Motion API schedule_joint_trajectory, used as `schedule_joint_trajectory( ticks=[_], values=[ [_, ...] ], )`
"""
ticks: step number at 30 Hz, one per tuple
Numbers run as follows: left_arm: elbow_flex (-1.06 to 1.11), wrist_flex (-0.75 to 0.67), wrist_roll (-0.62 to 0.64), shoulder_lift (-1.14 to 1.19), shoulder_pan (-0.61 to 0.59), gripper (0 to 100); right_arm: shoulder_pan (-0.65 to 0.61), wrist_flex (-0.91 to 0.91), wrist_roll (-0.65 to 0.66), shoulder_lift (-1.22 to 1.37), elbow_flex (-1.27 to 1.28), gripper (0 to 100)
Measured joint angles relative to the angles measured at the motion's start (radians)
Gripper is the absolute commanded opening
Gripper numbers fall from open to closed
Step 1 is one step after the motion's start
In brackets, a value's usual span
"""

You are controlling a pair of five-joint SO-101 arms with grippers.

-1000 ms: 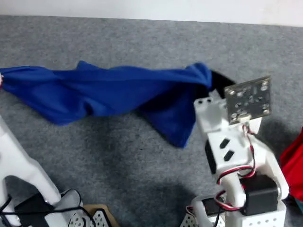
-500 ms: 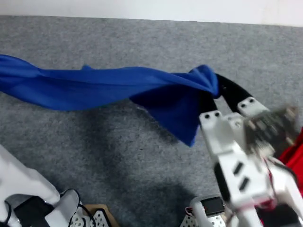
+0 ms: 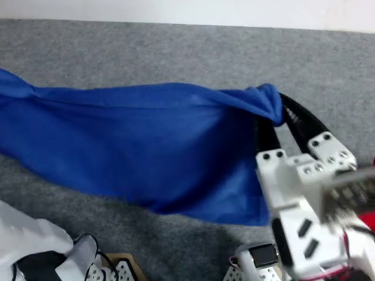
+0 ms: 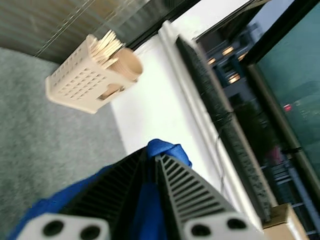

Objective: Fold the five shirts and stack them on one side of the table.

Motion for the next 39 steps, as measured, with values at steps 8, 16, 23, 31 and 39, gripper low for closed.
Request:
schedule_joint_trajectory(
  ticks=[8, 16, 23, 31, 39],
  values=[
    [-0.163, 0.0, 0.0, 0.0, 0.0, 1, -0.028, 0.034, 0.0, -0.064, 0.018, 0.6],
    [-0.215, 0.0, 0.002, -0.011, 0.0, 1, -0.077, 0.034, 0.0, -0.11, 0.146, 0.6],
    [0.086, -0.1, 0.003, -0.002, 0.068, 1, -0.038, -0.115, 0.0, -0.106, 0.365, 0.6],
    [0.519, -0.362, 0.003, 0.003, 0.157, 1, -0.017, -0.288, 0.0, -0.103, 0.531, 0.6],
    [0.953, -0.671, -0.087, 0.006, 0.216, 1, -0.017, -0.532, 0.061, -0.1, 0.819, 0.6]
  ],
)
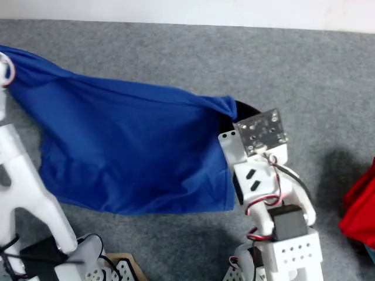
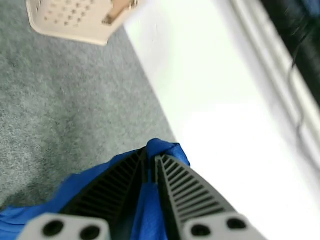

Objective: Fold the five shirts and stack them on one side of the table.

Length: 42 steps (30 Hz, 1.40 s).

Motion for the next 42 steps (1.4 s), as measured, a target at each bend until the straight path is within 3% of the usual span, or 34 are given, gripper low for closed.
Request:
schedule_joint_trajectory(
  ticks=[7, 15, 22, 28, 34, 42],
  values=[
    [0.127, -0.087, -0.048, 0.0, 0.066, 1, 0.017, -0.064, 0.002, 0.141, 0.025, 0.6],
    [0.055, -0.048, -0.051, 0.078, 0.103, 1, 0.078, 0.104, -0.132, 0.582, -0.385, 0.6],
    [-0.316, 0.135, -0.051, 0.408, 0.14, 1, 0.084, 0.137, -0.14, 0.914, -0.64, 0.6],
    [-0.671, 0.216, -0.051, 0.71, 0.169, 1, 0.084, 0.032, -0.143, 1.143, -0.775, 0.6],
    [-1.011, 0.196, -0.103, 0.976, 0.218, 1, 0.107, -0.103, -0.143, 1.37, -0.974, 0.6],
    [-1.355, -0.012, -0.089, 1.12, 0.245, 1, 0.133, -0.124, -0.143, 1.528, -1.312, 0.6]
  ],
)
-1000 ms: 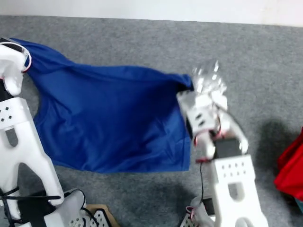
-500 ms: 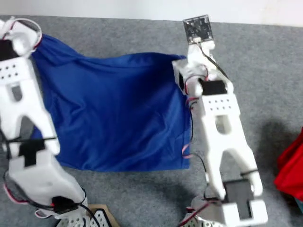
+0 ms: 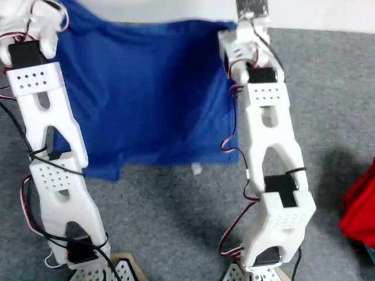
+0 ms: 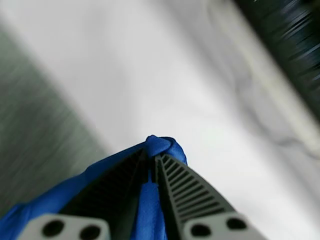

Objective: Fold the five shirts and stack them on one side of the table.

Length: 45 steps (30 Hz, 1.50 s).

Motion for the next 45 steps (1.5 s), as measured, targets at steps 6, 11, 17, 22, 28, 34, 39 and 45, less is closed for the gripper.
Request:
schedule_joint_trajectory(
  ticks=[6, 11, 17, 22, 28, 34, 39, 45],
  values=[
    [-0.081, -0.126, 0.0, 0.0, 0.002, 1, 0.002, 0.0, 0.0, 0.015, -0.137, 0.6],
    [-0.138, -0.133, 0.0, 0.002, 0.002, 1, 0.014, 0.002, 0.0, 0.015, -0.146, 0.6],
    [-0.132, -0.12, 0.0, 0.037, 0.002, 1, 0.014, 0.072, 0.0, 0.015, -0.147, 0.6],
    [-0.121, -0.141, 0.0, 0.127, 0.002, 1, 0.014, 0.104, 0.0, 0.015, -0.11, 0.6],
    [-0.121, -0.141, 0.0, 0.269, 0.006, 1, 0.014, 0.163, 0.0, 0.015, -0.006, 0.6],
    [-0.12, -0.184, 0.0, 0.413, 0.006, 1, -0.002, 0.077, 0.0, 0.017, 0.118, 0.6],
    [-0.12, -0.21, 0.0, 0.482, 0.006, 1, 0.0, -0.057, 0.0, 0.015, 0.229, 0.6],
    [-0.12, -0.032, -0.017, 0.514, 0.006, 1, 0.0, -0.072, 0.0, 0.015, 0.359, 0.6]
  ],
)
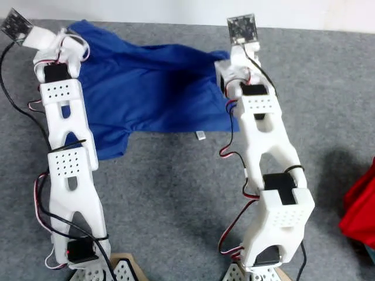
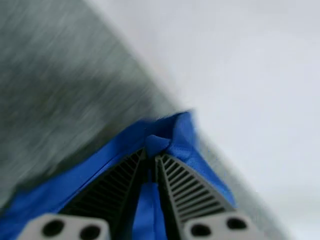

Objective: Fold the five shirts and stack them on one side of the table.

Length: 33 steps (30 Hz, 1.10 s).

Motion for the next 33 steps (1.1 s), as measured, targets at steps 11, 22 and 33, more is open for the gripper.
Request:
schedule_joint_trajectory(
  ticks=[11, 22, 33],
  values=[
    [-0.037, 0.73, -0.193, -0.114, 0.0, 1, 0.0, 0.015, 0.0, 0.0, 0.114, 0.6],
    [0.137, 0.796, -0.272, -0.183, -0.02, 1, 0.0, 0.287, 0.0, -0.095, 0.114, 0.6],
    [0.868, 0.796, -0.388, -0.666, 0.002, 0, 0.0, 0.442, 0.034, -0.189, 0.118, 0.6]
  ],
)
